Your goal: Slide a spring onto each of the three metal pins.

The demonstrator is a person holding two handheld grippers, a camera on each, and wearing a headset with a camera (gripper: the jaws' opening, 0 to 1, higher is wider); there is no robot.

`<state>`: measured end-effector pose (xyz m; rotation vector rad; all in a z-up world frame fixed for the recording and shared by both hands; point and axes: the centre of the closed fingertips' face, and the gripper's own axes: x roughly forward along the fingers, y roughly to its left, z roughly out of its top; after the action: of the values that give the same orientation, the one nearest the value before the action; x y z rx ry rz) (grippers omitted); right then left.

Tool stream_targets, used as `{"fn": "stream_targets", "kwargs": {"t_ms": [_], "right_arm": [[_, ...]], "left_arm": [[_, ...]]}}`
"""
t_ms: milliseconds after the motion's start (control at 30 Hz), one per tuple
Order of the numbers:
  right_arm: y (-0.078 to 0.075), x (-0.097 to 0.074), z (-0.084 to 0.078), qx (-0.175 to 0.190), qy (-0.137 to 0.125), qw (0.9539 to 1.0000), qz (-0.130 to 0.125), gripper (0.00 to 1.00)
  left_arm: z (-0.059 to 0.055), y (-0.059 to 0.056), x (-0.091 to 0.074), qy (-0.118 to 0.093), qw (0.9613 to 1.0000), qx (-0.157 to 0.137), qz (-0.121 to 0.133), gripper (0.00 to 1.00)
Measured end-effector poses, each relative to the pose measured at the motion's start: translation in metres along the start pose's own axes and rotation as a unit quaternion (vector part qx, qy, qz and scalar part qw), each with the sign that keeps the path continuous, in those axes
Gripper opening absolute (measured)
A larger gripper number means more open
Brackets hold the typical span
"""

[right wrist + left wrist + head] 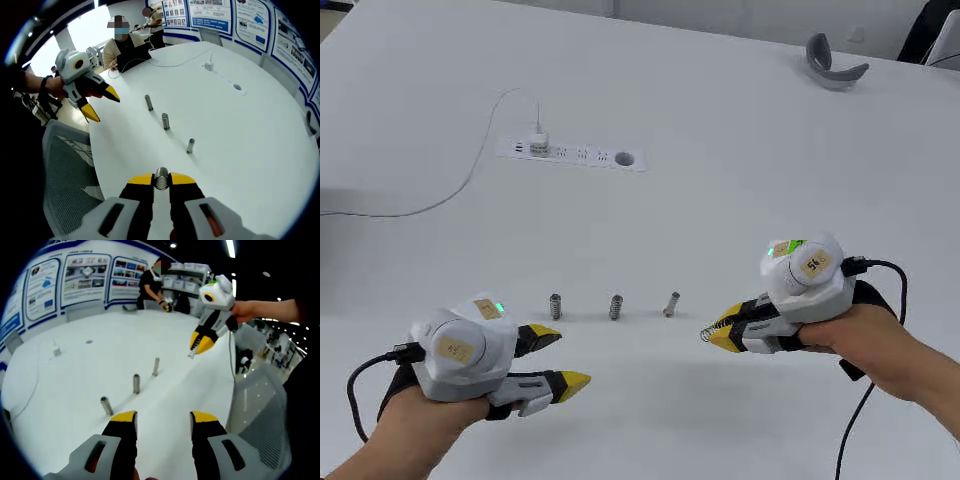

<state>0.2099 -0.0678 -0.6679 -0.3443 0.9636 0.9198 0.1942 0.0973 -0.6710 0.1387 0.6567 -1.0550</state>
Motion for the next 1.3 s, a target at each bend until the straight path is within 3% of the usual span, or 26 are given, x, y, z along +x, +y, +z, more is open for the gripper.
{"fn": "stream_targets", "kwargs": {"t_ms": [433, 767, 1300], "right_arm": [[-0.022, 0.017, 0.006, -0.012, 0.017, 0.9998, -0.007, 0.13], [-0.032, 0.028, 0.014, -0.013, 0.016, 0.9998, -0.005, 0.13], [-0.048, 0.042, 0.024, -0.036, 0.036, 0.9987, -0.001, 0.13]], "left_arm": [[0.0, 0.014, -0.006, -0.004, 0.9995, -0.019, 0.024, 0.53], [-0.006, 0.016, -0.011, 0.0, 0.9993, -0.023, 0.029, 0.59], [-0.014, 0.024, -0.021, 0.005, 0.9985, -0.036, 0.042, 0.63]]}}
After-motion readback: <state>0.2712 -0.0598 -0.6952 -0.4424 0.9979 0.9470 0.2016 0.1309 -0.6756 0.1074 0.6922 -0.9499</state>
